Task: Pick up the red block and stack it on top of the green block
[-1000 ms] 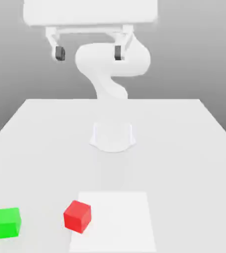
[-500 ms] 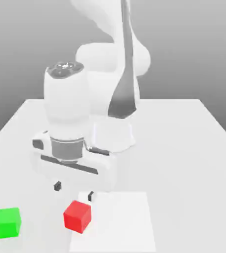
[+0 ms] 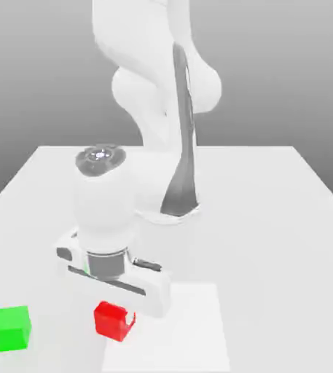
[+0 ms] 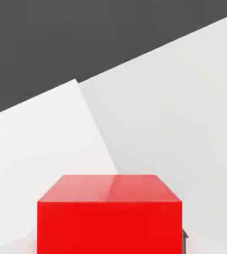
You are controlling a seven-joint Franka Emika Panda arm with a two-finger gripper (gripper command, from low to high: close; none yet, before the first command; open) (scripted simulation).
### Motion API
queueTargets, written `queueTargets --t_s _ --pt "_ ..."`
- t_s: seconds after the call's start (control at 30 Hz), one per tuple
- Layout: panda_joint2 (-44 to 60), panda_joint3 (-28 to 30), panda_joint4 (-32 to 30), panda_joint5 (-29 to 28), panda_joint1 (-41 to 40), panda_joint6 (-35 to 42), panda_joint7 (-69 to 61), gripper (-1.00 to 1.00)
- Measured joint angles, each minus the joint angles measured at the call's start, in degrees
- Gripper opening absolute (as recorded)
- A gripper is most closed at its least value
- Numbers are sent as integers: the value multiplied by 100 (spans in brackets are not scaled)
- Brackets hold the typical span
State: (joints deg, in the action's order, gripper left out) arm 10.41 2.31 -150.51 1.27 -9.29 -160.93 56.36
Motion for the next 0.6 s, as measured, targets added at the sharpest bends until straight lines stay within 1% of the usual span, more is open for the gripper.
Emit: queueTargets --t_s 0.07,0.3,0.37,0.47,0.5,0.6 --pt "-335 51 -2 -37 -28 332 102 -100" --pt "-120 945 1091 244 -709 1233 1582 -100" --pt "142 1050 1278 397 -844 1171 1738 -100" --pt "724 936 1361 687 -983 690 1608 -100" --pt "843 900 1372 743 -1015 583 1573 100" --pt "843 900 1372 743 -1015 583 1573 100"
